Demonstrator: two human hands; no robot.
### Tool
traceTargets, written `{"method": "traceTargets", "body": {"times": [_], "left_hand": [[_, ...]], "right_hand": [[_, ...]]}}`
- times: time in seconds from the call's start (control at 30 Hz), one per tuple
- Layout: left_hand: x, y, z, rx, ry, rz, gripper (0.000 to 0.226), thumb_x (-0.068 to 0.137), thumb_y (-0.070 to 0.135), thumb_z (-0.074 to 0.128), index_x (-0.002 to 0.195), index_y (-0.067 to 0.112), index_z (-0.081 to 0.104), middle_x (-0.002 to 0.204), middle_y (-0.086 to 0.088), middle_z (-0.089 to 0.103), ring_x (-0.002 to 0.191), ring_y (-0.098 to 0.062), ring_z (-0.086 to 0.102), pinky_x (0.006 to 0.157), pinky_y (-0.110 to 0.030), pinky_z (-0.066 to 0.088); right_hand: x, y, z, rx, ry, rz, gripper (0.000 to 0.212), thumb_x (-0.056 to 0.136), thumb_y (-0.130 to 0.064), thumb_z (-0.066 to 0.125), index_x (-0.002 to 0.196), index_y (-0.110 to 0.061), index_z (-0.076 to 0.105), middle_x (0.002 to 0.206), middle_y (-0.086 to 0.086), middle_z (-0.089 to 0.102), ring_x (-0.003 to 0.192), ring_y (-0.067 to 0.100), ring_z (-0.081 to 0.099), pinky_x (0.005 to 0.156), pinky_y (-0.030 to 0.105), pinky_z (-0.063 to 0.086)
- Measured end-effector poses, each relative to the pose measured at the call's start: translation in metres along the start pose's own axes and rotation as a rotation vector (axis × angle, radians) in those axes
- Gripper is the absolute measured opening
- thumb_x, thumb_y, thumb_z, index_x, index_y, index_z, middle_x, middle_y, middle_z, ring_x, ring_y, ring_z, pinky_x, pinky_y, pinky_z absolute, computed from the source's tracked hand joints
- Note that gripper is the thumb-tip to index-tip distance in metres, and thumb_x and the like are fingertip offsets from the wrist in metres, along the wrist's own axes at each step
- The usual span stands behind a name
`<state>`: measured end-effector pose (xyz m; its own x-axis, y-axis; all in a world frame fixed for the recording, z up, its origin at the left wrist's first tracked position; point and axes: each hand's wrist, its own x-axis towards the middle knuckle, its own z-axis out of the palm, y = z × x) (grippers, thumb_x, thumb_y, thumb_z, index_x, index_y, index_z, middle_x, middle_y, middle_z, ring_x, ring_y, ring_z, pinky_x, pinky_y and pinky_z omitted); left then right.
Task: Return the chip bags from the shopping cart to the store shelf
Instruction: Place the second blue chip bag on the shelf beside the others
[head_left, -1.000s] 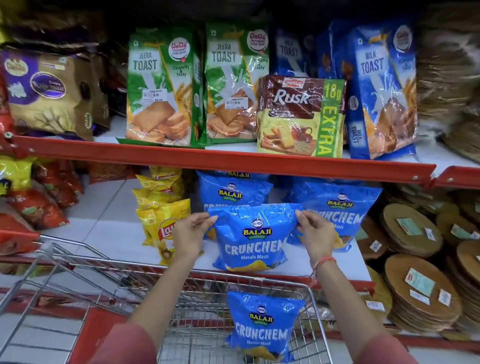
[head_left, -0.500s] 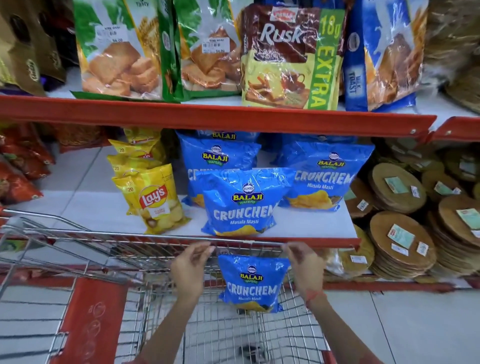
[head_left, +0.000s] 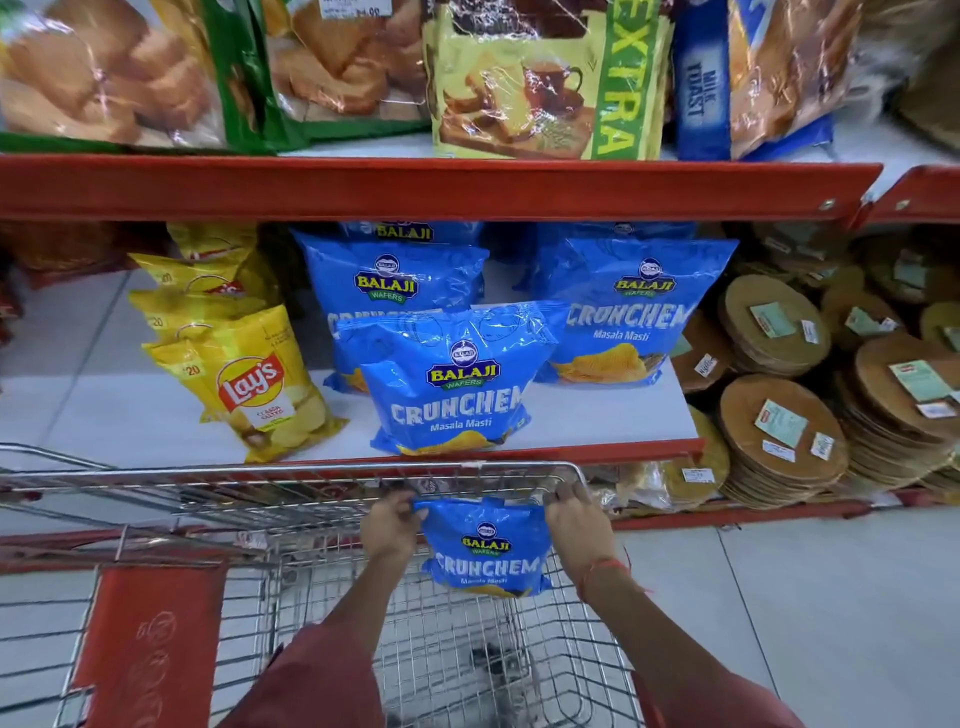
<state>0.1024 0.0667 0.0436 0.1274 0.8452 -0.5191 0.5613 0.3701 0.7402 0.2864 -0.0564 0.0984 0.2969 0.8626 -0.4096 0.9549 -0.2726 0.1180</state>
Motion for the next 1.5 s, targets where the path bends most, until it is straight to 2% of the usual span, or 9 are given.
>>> {"method": "traceTargets", "body": {"times": [0.07, 0.17, 0.27, 0.43, 0.57, 0.87, 1.17, 1.27, 1.5], "left_hand": [[-0.001, -0.009, -0.005, -0.043, -0.005, -0.002, 0.023, 0.080, -0.001, 0.064, 0.103, -0.002, 0.064, 0.073, -0.002, 0.067, 0.075, -0.024, 0.070, 0.066, -0.027, 0.060], [-0.014, -0.017, -0.014, -0.073, 0.018, 0.104, 0.016, 0.072, -0.005, 0.071, 0.080, 0.009, 0.072, 0.047, 0.014, 0.065, 0.057, -0.010, 0.069, 0.046, -0.011, 0.052], [-0.036, -0.016, -0.024, -0.037, 0.031, 0.253, 0.022, 0.066, 0.002, 0.078, 0.072, 0.022, 0.071, 0.061, 0.010, 0.068, 0.063, -0.021, 0.069, 0.051, -0.016, 0.055], [-0.073, 0.002, -0.043, -0.129, 0.065, 0.348, 0.018, 0.071, -0.003, 0.072, 0.081, 0.012, 0.070, 0.056, 0.025, 0.070, 0.059, 0.002, 0.067, 0.054, -0.012, 0.054], [-0.097, 0.033, -0.061, -0.270, 0.087, 0.425, 0.018, 0.071, -0.013, 0.066, 0.087, -0.004, 0.068, 0.060, 0.021, 0.072, 0.060, 0.004, 0.066, 0.056, -0.007, 0.052], [-0.133, 0.107, -0.091, -0.343, 0.205, 0.620, 0.020, 0.070, 0.007, 0.074, 0.087, 0.017, 0.071, 0.065, 0.014, 0.073, 0.066, 0.006, 0.064, 0.064, -0.003, 0.050], [-0.146, 0.173, -0.059, -0.349, 0.159, 0.726, 0.018, 0.067, 0.014, 0.077, 0.081, 0.024, 0.072, 0.069, 0.010, 0.072, 0.071, -0.004, 0.067, 0.069, -0.012, 0.055], [-0.145, 0.193, -0.034, -0.328, 0.146, 0.739, 0.016, 0.069, 0.016, 0.077, 0.083, 0.019, 0.072, 0.076, 0.001, 0.072, 0.073, -0.007, 0.069, 0.071, -0.015, 0.057], [-0.131, 0.230, 0.018, -0.253, 0.186, 0.772, 0.017, 0.070, 0.017, 0.078, 0.085, 0.010, 0.072, 0.069, 0.000, 0.067, 0.061, 0.008, 0.063, 0.061, -0.002, 0.048]], "right_hand": [[-0.004, 0.001, -0.003, 0.055, 0.006, 0.007, 0.032, 0.085, 0.011, 0.048, 0.113, -0.001, 0.056, 0.126, 0.019, 0.054, 0.128, 0.032, 0.040, 0.103, 0.040, 0.046], [-0.013, 0.004, -0.008, 0.153, 0.022, 0.042, 0.029, 0.088, 0.011, 0.044, 0.109, -0.004, 0.058, 0.118, 0.015, 0.059, 0.113, 0.027, 0.055, 0.088, 0.037, 0.056], [-0.027, 0.009, -0.009, 0.232, 0.026, 0.070, 0.026, 0.094, 0.002, 0.040, 0.110, -0.009, 0.058, 0.107, 0.013, 0.065, 0.099, 0.026, 0.063, 0.083, 0.034, 0.055], [-0.052, 0.014, -0.019, 0.422, 0.202, 0.124, 0.018, 0.093, -0.025, 0.051, 0.097, -0.017, 0.066, 0.088, 0.007, 0.072, 0.082, 0.024, 0.068, 0.070, 0.035, 0.058], [-0.072, 0.021, -0.055, 0.564, 0.453, 0.073, 0.010, 0.088, -0.019, 0.059, 0.087, -0.020, 0.069, 0.083, 0.005, 0.074, 0.072, 0.023, 0.068, 0.063, 0.033, 0.056], [-0.106, 0.051, -0.137, 0.752, 0.874, -0.054, 0.008, 0.080, -0.008, 0.071, 0.081, -0.016, 0.070, 0.082, 0.000, 0.073, 0.072, 0.017, 0.066, 0.068, 0.021, 0.046], [-0.113, 0.106, -0.171, 0.770, 1.125, 0.014, 0.007, 0.084, -0.008, 0.067, 0.087, -0.012, 0.071, 0.089, 0.004, 0.074, 0.077, 0.017, 0.066, 0.072, 0.027, 0.053], [-0.102, 0.130, -0.173, 0.771, 1.183, 0.086, 0.009, 0.084, -0.005, 0.065, 0.087, -0.010, 0.072, 0.089, 0.006, 0.074, 0.075, 0.013, 0.063, 0.075, 0.009, 0.045], [-0.067, 0.176, -0.175, 0.792, 1.211, 0.212, 0.010, 0.082, 0.000, 0.064, 0.085, -0.005, 0.072, 0.088, 0.014, 0.074, 0.079, 0.028, 0.067, 0.070, 0.017, 0.039]]}}
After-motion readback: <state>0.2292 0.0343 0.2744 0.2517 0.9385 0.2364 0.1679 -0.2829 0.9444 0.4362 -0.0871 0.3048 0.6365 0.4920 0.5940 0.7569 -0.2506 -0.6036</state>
